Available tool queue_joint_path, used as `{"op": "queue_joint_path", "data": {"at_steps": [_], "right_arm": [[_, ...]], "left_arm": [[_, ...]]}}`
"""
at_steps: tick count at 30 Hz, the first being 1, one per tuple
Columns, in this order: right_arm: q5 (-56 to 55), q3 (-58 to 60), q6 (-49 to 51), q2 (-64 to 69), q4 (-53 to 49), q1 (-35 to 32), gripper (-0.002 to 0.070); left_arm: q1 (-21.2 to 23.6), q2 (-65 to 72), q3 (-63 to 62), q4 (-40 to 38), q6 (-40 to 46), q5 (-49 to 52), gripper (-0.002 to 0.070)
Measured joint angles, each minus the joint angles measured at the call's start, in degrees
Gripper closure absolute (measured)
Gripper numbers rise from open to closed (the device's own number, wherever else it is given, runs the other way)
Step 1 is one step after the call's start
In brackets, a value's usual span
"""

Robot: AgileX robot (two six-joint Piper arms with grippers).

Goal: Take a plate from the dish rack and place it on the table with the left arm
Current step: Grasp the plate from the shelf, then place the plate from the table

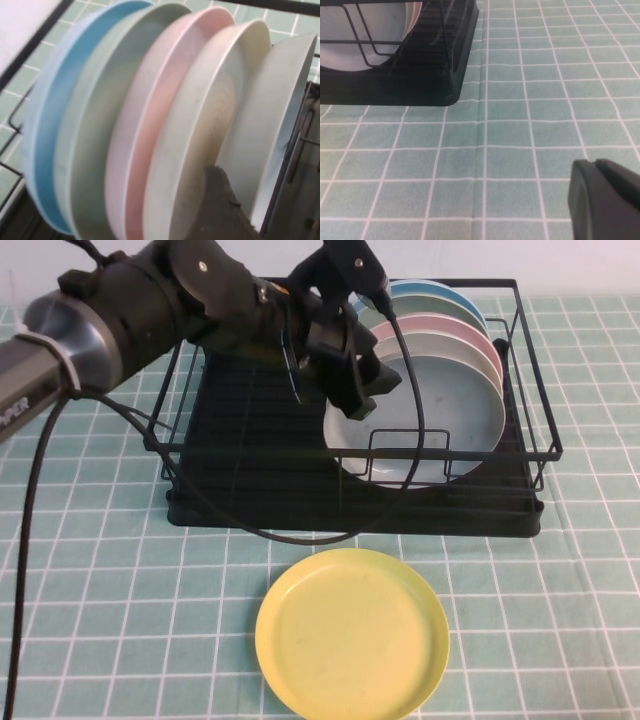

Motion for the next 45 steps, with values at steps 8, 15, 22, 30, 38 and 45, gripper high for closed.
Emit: {"op": "queue_joint_path", "data": {"at_steps": [8,15,22,30,38,45], "right_arm": [[0.0,0.0,0.0,0.0,0.0,0.0,0.0694],[0.0,0.0,0.0,0.0,0.0,0.0,0.0694],[0.0,0.0,0.0,0.0,0.0,0.0,0.0694],[0.0,0.0,0.0,0.0,0.0,0.0,0.0694],[0.0,0.0,0.0,0.0,0.0,0.0,0.0694],[0.0,0.0,0.0,0.0,0.0,0.0,0.0694]], "left_arm": [[0.0,2.7,0.0,-3.3,3.6,-3.0,0.0298],[0.0,3.7,0.0,-4.0,3.8,-4.7,0.0461],[0.0,3.7,0.0,-3.2,5.2,-7.0,0.0624],[0.0,-1.6,-3.2,-2.0,4.4,-4.9,0.0637],[0.0,-13.8,-4.1,13.0,-18.2,9.6,0.0644],[7.5,-19.8,-1.5,12.9,-36.5,21.9,0.0644]]}}
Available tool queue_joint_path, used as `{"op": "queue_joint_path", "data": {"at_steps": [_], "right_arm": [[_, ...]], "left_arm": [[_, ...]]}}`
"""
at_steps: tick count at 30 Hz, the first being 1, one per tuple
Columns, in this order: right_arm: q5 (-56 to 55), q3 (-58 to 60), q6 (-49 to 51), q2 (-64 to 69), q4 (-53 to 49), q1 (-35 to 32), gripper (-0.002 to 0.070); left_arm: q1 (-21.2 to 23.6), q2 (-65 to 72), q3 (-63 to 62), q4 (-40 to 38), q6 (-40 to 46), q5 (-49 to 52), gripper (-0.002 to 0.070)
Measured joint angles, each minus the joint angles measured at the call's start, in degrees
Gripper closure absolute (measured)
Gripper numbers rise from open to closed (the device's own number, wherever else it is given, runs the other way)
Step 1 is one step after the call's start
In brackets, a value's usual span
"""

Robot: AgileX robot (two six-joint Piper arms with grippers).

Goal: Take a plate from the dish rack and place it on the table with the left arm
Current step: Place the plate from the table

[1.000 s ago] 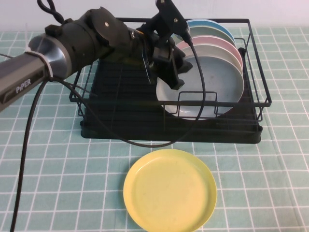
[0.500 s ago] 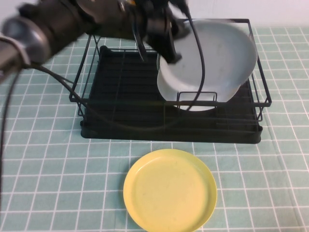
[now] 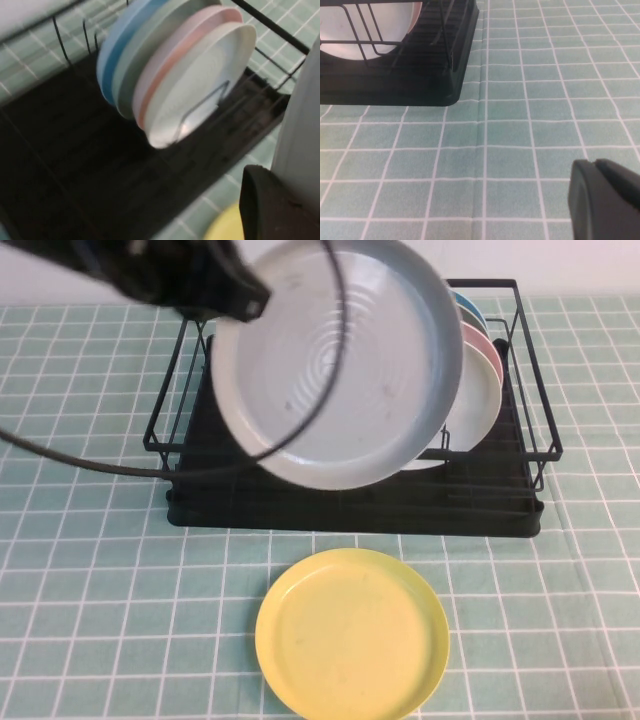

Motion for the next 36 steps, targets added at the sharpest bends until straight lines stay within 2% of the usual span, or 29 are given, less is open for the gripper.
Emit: {"op": "queue_joint_path", "data": {"at_steps": [4,10,15,19,36], "right_arm": [[0.0,0.0,0.0,0.0,0.0,0.0,0.0694],[0.0,0.0,0.0,0.0,0.0,0.0,0.0694],[0.0,0.0,0.0,0.0,0.0,0.0,0.0694],[0.0,0.0,0.0,0.0,0.0,0.0,0.0694],[0.0,0.0,0.0,0.0,0.0,0.0,0.0694]], "left_arm": [[5.0,-3.3,10.9,-12.1,-0.5,0.3,0.0644],[5.3,-7.2,34.7,-20.2,1.3,-2.7,0.0644],[5.3,-7.5,46.5,-31.4,8.4,-8.1,0.0644],[5.3,-6.2,48.9,-34.6,12.2,-11.2,0.0644],[5.3,4.8,49.3,-38.9,21.7,-15.4,0.0644]]}}
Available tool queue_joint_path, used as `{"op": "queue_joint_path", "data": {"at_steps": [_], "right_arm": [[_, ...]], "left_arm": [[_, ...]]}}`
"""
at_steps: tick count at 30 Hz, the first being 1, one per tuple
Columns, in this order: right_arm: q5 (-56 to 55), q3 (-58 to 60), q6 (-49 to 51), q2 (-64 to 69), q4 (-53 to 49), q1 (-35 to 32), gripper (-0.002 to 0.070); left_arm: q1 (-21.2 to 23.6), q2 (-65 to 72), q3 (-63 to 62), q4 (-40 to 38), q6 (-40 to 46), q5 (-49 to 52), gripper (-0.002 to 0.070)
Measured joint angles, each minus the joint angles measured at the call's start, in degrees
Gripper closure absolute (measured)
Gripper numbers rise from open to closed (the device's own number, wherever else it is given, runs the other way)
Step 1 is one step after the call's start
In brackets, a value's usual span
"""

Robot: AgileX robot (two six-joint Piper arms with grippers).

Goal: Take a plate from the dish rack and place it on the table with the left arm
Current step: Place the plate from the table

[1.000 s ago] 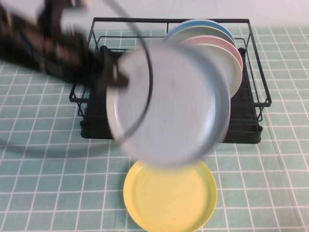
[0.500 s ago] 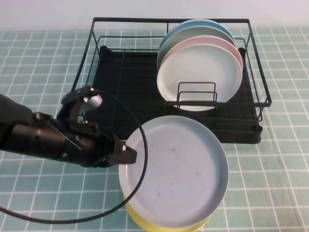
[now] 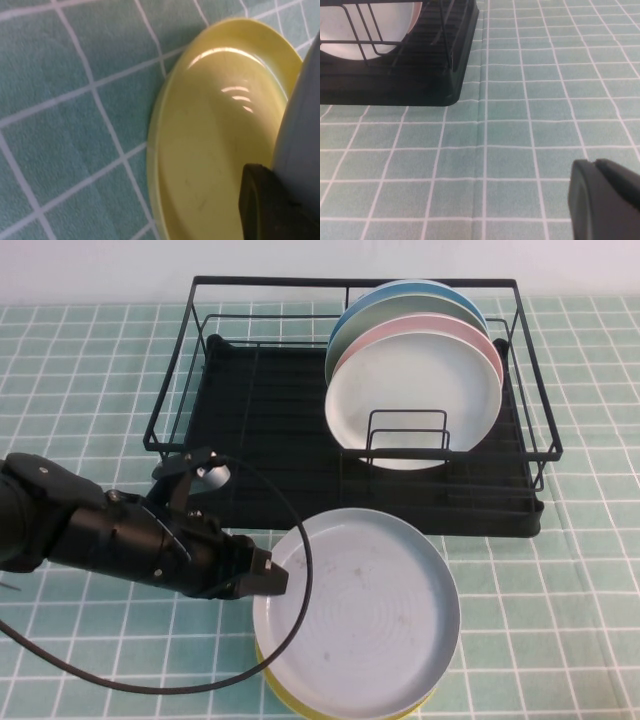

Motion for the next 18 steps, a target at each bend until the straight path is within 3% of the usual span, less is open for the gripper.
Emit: {"op": "queue_joint_path", "data": {"at_steps": [7,13,18], "right_arm": [[0.0,0.0,0.0,0.0,0.0,0.0,0.0694],[0.0,0.0,0.0,0.0,0.0,0.0,0.0694],[0.0,0.0,0.0,0.0,0.0,0.0,0.0694]], "left_arm": [[0.0,0.4,0.0,-0.5,2.3,-2.1,0.0620],[0.0,0.5,0.0,-0.7,3.2,-2.3,0.0454],[-0.1,0.5,0.0,-0.7,3.6,-2.6,0.0400]]}}
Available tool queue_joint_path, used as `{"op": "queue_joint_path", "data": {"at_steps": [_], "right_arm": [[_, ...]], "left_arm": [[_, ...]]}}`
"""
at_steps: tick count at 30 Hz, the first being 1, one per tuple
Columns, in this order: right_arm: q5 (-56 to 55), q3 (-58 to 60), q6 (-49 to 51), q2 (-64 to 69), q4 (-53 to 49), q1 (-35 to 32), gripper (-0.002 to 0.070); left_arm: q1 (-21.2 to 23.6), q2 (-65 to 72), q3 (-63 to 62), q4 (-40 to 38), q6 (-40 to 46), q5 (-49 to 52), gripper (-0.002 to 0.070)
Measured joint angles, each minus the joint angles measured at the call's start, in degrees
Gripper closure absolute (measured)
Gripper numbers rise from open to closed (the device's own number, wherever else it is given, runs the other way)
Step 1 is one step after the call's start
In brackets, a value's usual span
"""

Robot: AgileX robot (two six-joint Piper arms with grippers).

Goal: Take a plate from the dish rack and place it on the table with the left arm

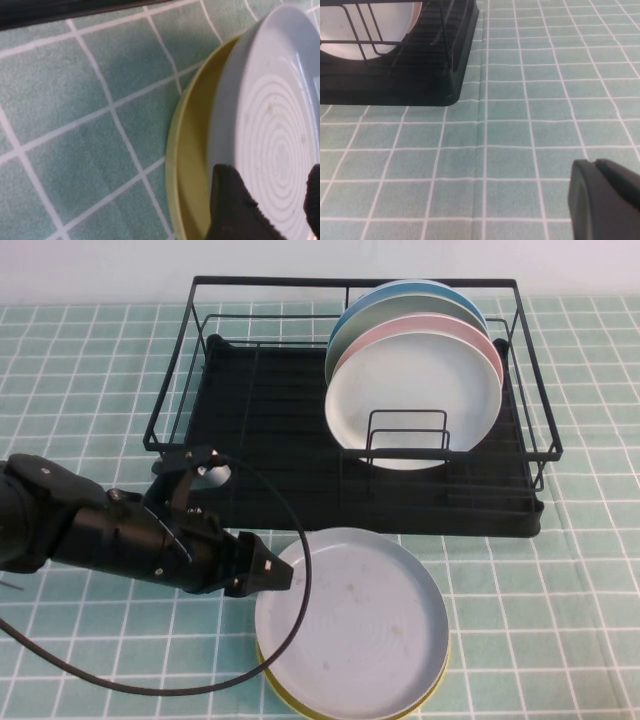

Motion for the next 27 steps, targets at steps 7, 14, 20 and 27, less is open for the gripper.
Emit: {"op": "queue_joint_path", "data": {"at_steps": [7,14,20,27], "right_arm": [[0.0,0.0,0.0,0.0,0.0,0.0,0.0694],[0.0,0.0,0.0,0.0,0.0,0.0,0.0694],[0.0,0.0,0.0,0.0,0.0,0.0,0.0694],[0.0,0.0,0.0,0.0,0.0,0.0,0.0694]], "left_arm": [[-4.4,0.0,0.0,0.0,1.0,-2.8,0.0373],[-5.0,-0.8,0.0,0.0,1.0,-5.4,0.0370],[-3.3,-6.8,0.0,1.8,0.6,-7.1,0.0394],[-2.1,-20.2,0.1,14.8,-3.3,-11.4,0.0643]]}}
